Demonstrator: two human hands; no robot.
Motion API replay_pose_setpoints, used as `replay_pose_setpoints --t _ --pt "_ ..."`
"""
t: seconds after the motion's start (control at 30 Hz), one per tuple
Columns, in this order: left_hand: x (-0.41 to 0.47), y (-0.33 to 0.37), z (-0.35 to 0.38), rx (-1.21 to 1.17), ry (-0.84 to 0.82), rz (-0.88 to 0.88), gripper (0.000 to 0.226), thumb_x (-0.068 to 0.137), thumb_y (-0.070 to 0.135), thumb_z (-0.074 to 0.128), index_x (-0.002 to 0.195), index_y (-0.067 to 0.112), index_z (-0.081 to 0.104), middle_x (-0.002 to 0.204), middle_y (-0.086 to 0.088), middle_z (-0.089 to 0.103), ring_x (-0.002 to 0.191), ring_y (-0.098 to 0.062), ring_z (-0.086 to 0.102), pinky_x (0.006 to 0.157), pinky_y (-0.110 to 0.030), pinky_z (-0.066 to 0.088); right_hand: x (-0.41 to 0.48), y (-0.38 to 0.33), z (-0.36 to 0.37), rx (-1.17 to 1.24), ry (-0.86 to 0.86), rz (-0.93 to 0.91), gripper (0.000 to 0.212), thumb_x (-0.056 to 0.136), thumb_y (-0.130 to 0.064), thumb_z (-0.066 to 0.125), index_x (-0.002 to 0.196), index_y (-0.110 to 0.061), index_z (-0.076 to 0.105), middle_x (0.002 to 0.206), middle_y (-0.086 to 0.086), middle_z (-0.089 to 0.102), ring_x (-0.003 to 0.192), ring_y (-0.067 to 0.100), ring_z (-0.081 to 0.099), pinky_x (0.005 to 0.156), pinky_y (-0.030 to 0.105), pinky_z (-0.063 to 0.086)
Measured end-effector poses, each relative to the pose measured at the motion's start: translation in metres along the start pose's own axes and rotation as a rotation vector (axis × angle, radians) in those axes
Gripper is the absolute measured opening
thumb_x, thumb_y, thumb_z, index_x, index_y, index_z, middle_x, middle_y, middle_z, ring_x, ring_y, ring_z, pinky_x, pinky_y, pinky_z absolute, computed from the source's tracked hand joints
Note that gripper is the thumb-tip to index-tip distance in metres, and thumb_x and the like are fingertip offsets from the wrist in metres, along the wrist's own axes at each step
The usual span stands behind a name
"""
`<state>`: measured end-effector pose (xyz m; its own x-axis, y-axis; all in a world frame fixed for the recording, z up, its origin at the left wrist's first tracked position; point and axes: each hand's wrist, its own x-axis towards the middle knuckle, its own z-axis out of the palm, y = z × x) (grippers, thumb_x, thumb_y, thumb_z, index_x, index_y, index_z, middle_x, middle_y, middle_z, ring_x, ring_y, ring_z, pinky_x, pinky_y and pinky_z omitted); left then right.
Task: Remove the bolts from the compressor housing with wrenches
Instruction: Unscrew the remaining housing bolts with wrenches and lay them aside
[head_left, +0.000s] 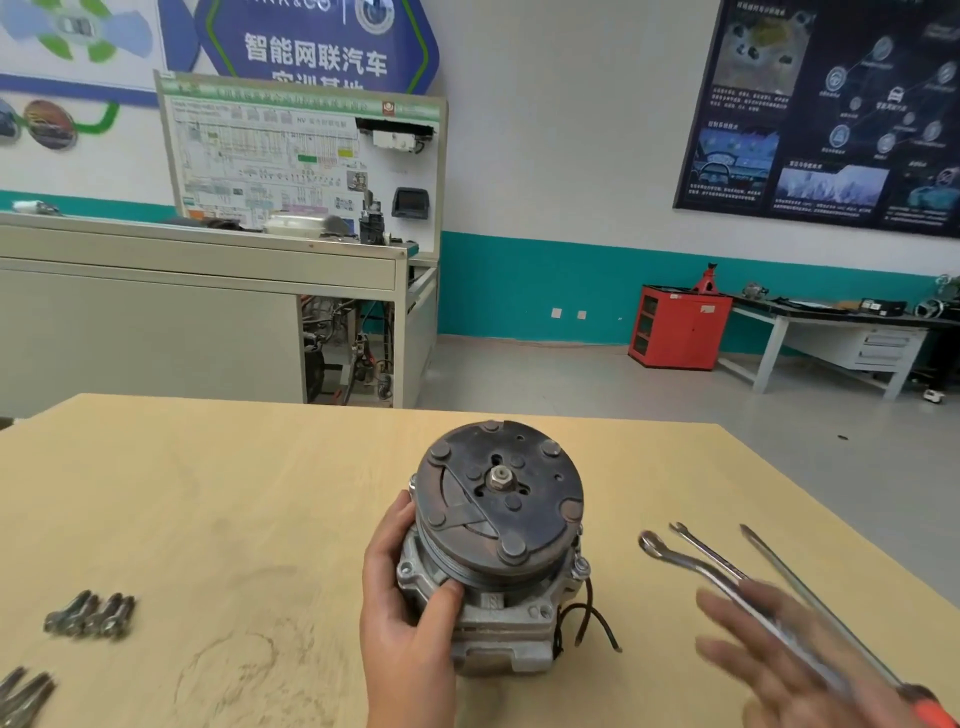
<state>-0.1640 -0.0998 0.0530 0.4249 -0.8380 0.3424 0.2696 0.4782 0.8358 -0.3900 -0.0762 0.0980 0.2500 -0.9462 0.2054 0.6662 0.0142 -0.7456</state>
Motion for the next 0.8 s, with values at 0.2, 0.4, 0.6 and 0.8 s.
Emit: replay_pose_setpoints --t 0.2,0.4,0.6,0.8 --pt "0.001 -0.002 -0.001 0.001 -0.021 0.004 0.057 0.053 0.035 0.065 0.108 0.049 0.064 0.133 -0.002 0.058 0.123 -0.025 0.055 0.104 -0.059 0.040 -0.024 0.034 0.052 -0.170 0.282 -0.101 0.048 0.084 -0.009 0.066 0.115 0.025 0.050 0.122 0.040 0.050 0.120 0.044 0.049 0.107 0.013 0.026" --pt "0.000 -0.002 -0.001 -0.020 -0.012 -0.006 0.056 0.054 0.034 0.065 0.108 0.049 0.064 0.133 -0.004 0.058 0.124 -0.027 0.054 0.104 -0.060 0.039 -0.017 0.050 0.091 -0.010 0.600 0.162 0.017 0.080 0.002 0.061 0.067 0.012 0.063 0.059 0.026 0.066 0.090 0.041 0.059 0.086 0.036 0.038" --pt "-0.002 0.000 -0.001 0.005 -0.033 -0.015 0.055 0.057 0.036 0.064 0.111 0.049 0.061 0.133 0.000 0.058 0.123 -0.024 0.055 0.102 -0.060 0.041 -0.031 0.054 0.087 -0.127 0.445 0.119 0.034 0.091 0.015 0.034 0.077 0.000 0.061 0.060 0.006 0.070 0.071 0.025 0.062 0.030 0.015 0.041" --pt "-0.002 0.001 0.001 0.000 -0.028 -0.015 0.055 0.058 0.035 0.064 0.111 0.049 0.061 0.133 -0.002 0.058 0.123 -0.025 0.055 0.103 -0.060 0.040 -0.045 0.051 0.078 -0.407 0.303 0.140 0.032 0.078 0.022 0.056 0.092 -0.006 0.061 0.075 -0.005 0.075 0.065 0.026 0.067 0.037 0.021 0.047"
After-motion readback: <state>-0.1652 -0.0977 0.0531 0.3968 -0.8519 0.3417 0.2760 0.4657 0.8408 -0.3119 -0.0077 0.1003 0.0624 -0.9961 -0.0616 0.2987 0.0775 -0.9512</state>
